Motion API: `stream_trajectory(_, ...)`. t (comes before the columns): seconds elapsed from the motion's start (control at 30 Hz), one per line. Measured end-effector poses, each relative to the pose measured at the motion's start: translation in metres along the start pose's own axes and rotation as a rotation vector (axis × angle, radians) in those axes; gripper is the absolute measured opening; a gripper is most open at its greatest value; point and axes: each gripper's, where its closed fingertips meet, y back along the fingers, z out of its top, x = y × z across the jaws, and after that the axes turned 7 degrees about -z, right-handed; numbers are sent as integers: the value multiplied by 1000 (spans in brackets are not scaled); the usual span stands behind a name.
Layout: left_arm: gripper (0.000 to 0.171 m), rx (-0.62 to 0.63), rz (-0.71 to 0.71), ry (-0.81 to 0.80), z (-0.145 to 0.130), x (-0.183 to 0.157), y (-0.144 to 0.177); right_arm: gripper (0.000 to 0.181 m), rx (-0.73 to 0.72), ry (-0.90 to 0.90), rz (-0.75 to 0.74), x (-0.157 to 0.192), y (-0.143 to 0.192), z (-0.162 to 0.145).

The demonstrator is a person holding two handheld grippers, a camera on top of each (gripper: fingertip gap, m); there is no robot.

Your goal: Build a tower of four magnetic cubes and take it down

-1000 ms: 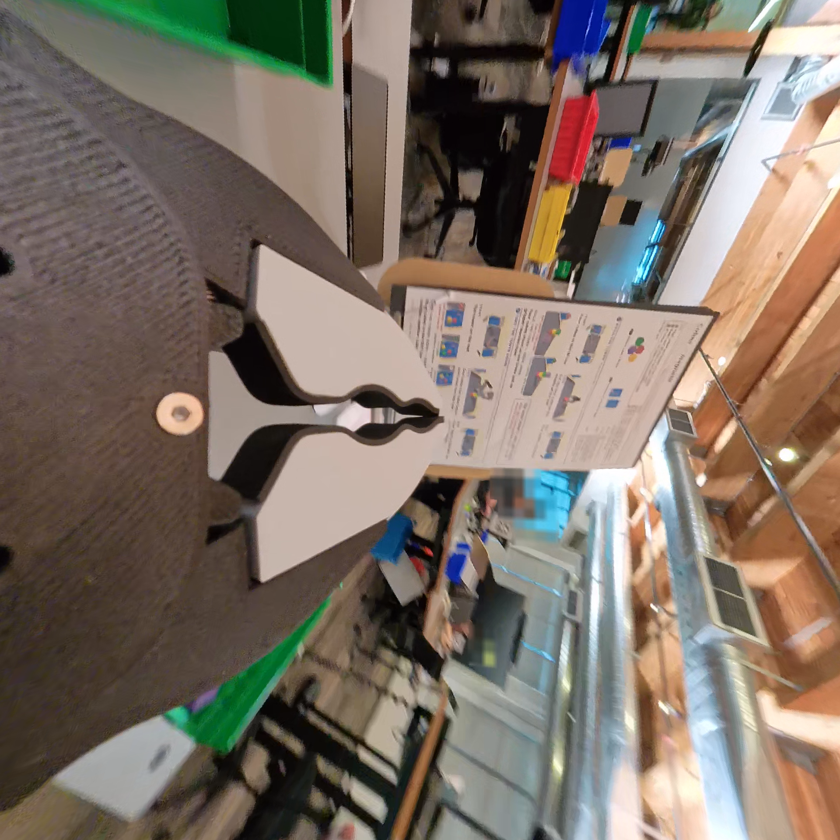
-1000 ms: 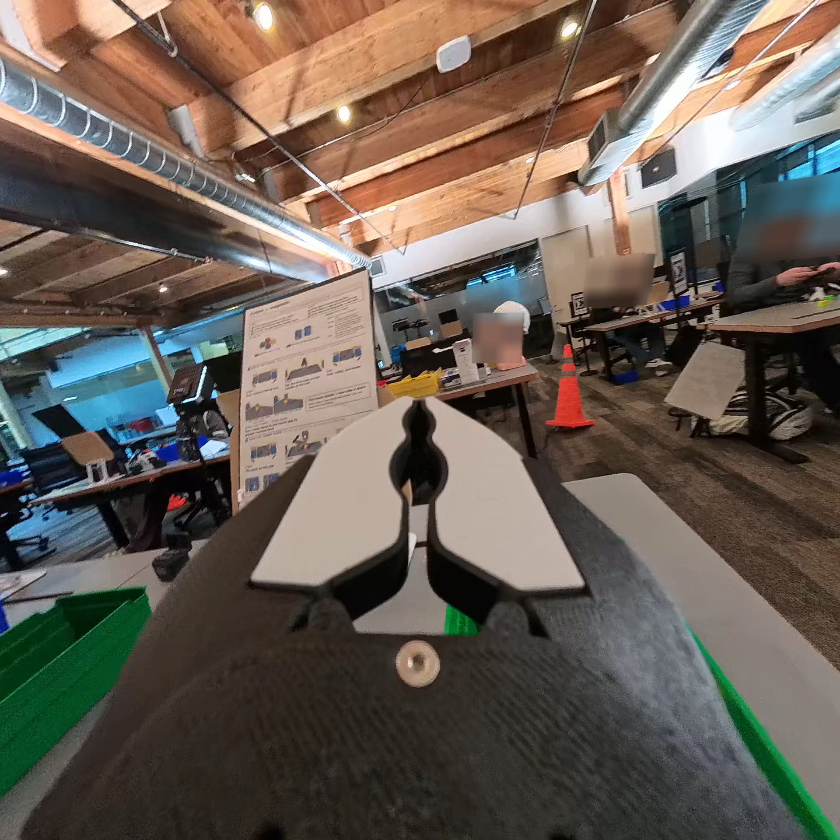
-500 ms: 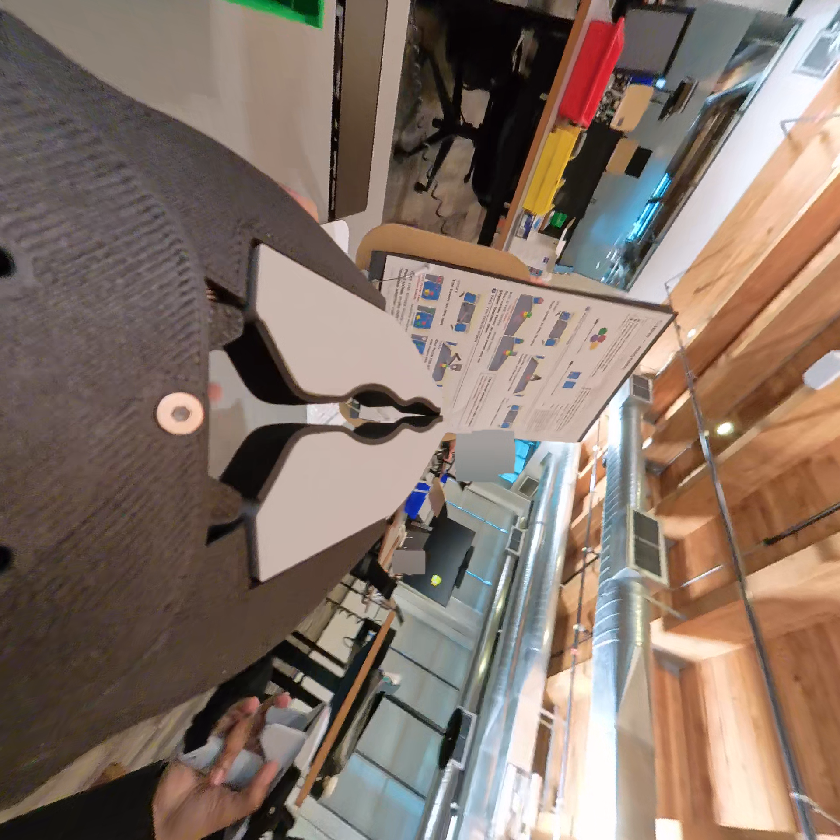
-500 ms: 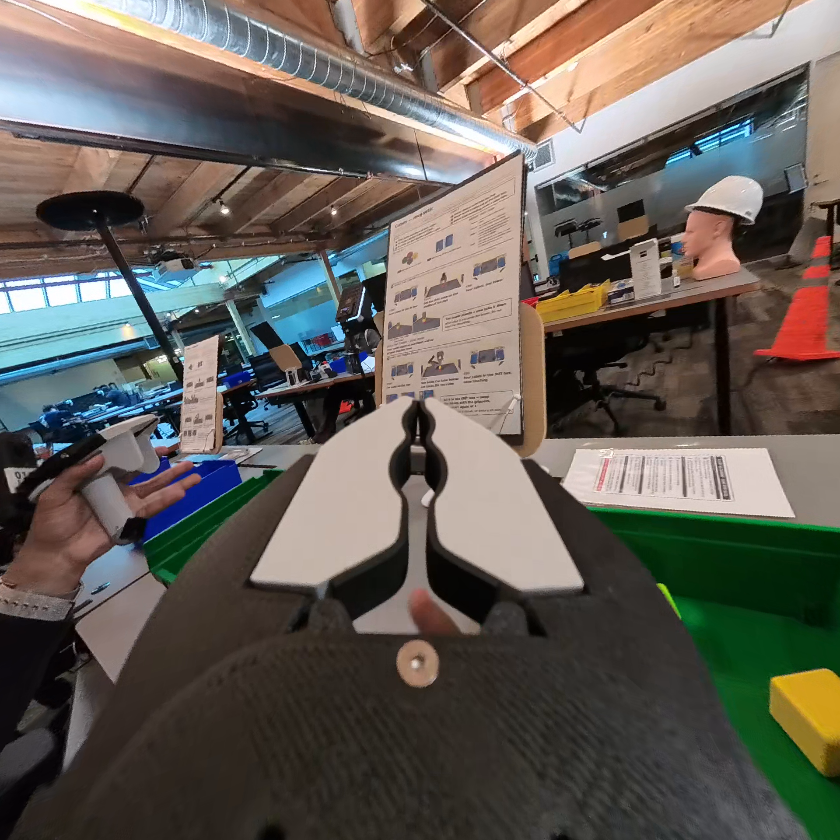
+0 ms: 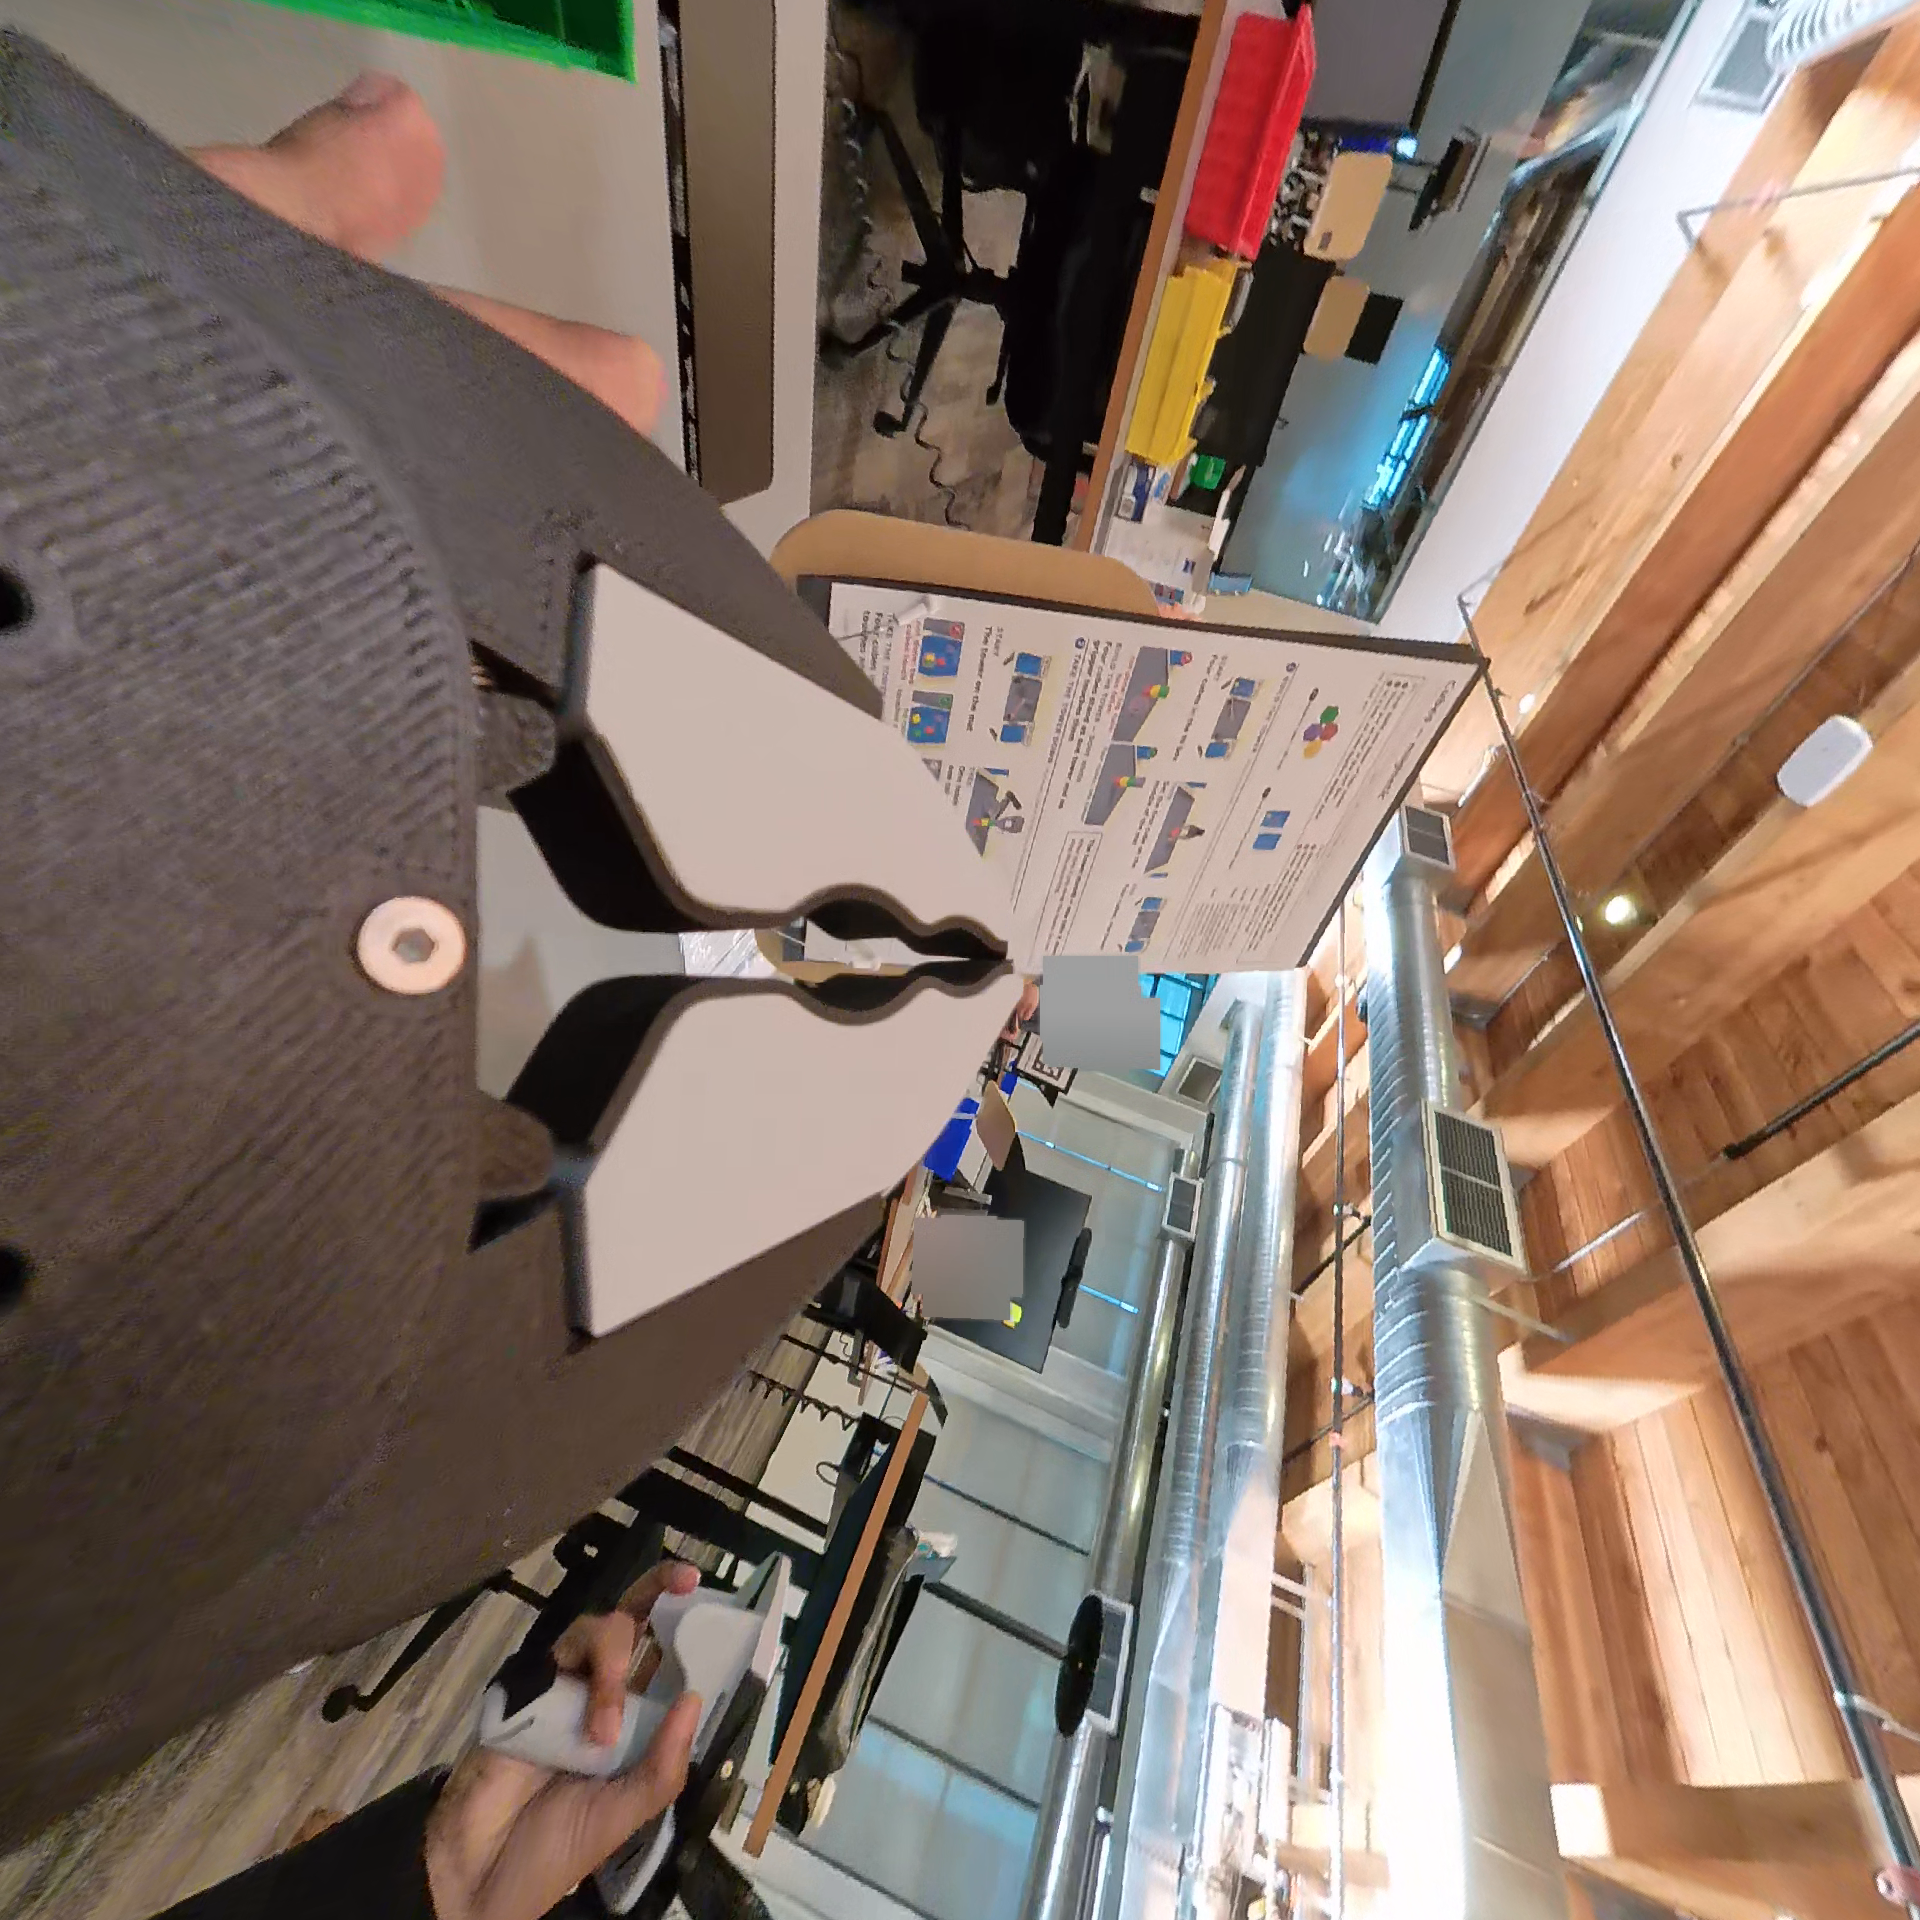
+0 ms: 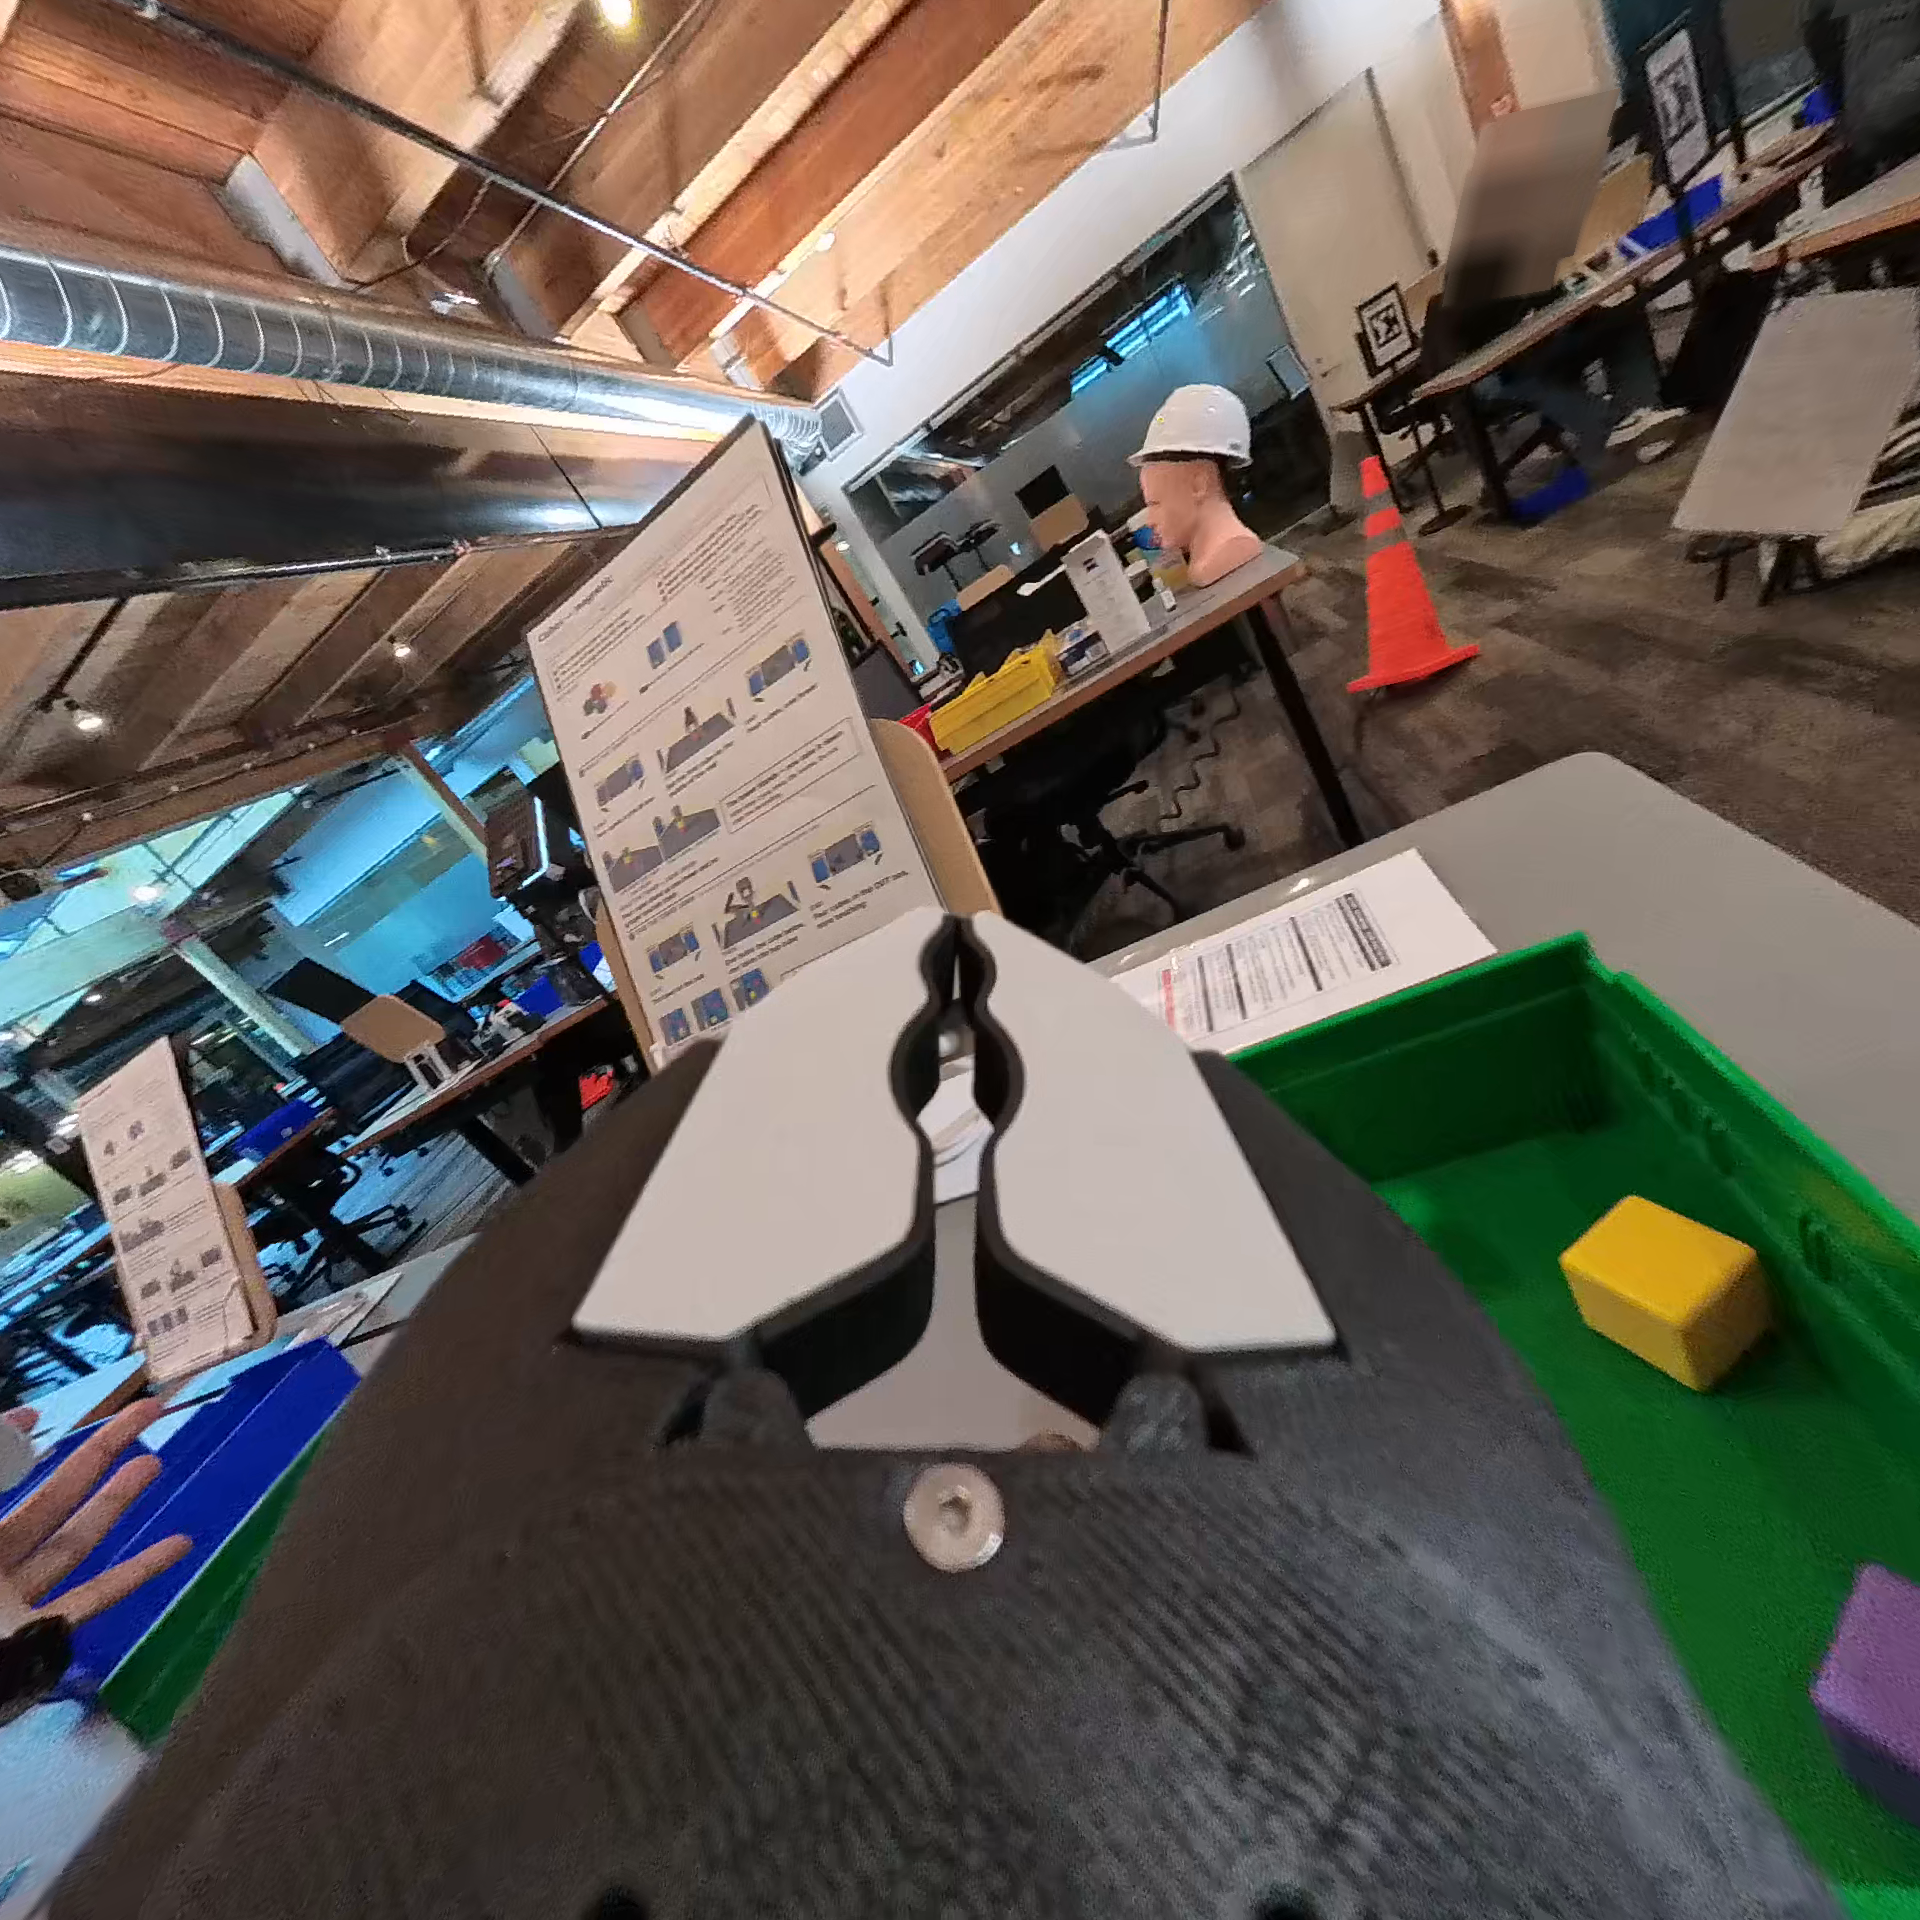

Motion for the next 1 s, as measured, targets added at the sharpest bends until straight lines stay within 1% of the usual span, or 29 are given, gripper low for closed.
stream_trajectory(0.13, 1, 32, -14, -24, -5, -3, -1, 0, -51, 65, 3, 2, 3, 6)
stream_trajectory(0.17, 12, 33, 9, -29, -6, 0, -1, 0, -71, 71, 1, 3, 4, 9)
stream_trajectory(0.2, 30, 33, 35, -32, -6, 3, -1, 0, -88, 75, -1, 3, 5, 12)
stream_trajectory(0.23, 33, 34, 43, -39, -6, 3, -1, 0, -104, 77, -1, 4, 6, 14)
stream_trajectory(0.37, 34, 43, 46, -66, -7, 0, -2, 0, -133, 81, 17, 5, 10, 21)
stream_trajectory(0.53, 42, 34, 57, -113, -7, -3, -3, 3, -145, 104, 78, 12, 15, 23)
stream_trajectory(0.6, 46, 33, 52, -121, -7, -5, -4, 10, -131, 121, 83, 14, 14, 21)
stream_trajectory(0.7, 49, 36, 64, -127, -9, -3, -4, 27, -104, 144, 101, 18, 14, 18)
stream_trajectory(0.8, 49, 6, 104, -139, -5, 6, 1, 45, -82, 179, 111, 22, 12, 13)
stream_trajectory(1.0, 61, 93, 102, -99, -21, 18, 1, 64, -30, 257, 133, 26, 7, -1)
